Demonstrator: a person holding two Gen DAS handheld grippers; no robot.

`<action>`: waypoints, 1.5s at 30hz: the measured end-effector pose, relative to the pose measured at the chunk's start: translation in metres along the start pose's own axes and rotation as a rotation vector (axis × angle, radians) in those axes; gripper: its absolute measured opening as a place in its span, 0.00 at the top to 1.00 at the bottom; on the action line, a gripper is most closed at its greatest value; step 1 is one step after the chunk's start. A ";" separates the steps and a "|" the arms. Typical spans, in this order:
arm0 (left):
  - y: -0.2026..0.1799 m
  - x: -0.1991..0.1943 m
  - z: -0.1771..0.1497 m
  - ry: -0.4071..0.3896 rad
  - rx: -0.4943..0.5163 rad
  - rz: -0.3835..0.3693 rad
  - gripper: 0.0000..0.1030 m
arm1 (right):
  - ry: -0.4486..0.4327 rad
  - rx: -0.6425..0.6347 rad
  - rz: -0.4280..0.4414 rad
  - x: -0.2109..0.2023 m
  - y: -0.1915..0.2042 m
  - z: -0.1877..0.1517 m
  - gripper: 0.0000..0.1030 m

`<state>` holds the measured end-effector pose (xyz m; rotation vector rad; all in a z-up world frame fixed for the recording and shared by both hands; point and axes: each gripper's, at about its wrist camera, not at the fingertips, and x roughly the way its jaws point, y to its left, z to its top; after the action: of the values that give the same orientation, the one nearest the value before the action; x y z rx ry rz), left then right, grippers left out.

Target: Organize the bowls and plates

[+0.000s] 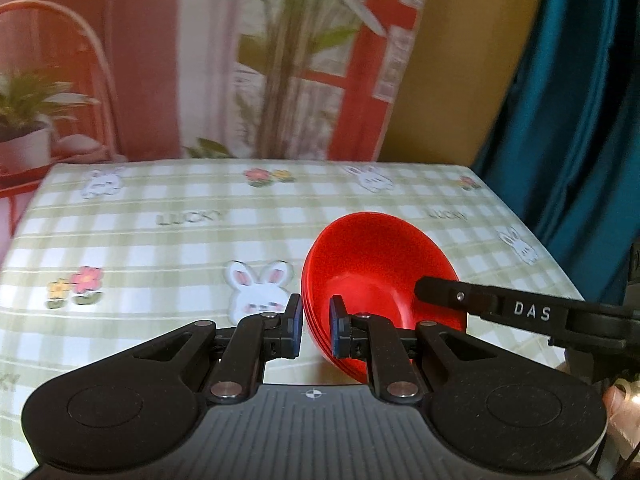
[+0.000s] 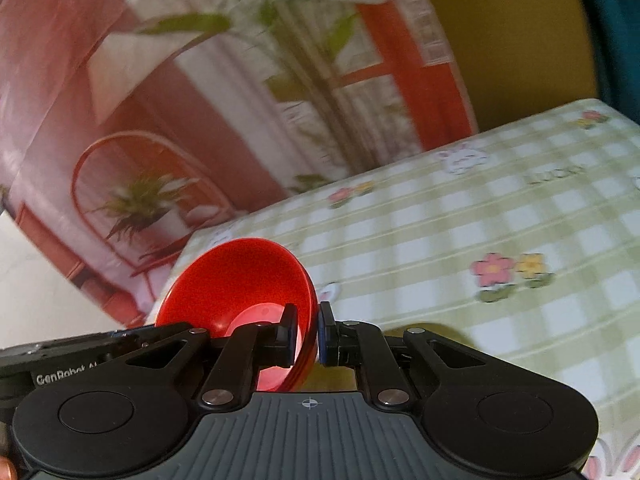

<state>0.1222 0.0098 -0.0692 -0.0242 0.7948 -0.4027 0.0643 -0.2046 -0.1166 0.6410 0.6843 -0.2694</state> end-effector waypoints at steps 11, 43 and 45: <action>-0.035 0.028 -0.017 0.075 0.034 -0.025 0.86 | -0.008 0.052 -0.068 -0.021 -0.056 -0.012 0.90; -0.027 0.044 -0.039 0.149 -0.024 -0.018 0.85 | 0.094 0.017 -0.112 -0.007 -0.059 -0.027 0.88; -0.029 0.044 -0.039 0.144 -0.010 -0.010 0.84 | 0.095 0.012 -0.116 -0.006 -0.058 -0.027 0.84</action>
<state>0.1128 -0.0282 -0.1218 -0.0089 0.9396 -0.4131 0.0210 -0.2327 -0.1556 0.6300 0.8124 -0.3522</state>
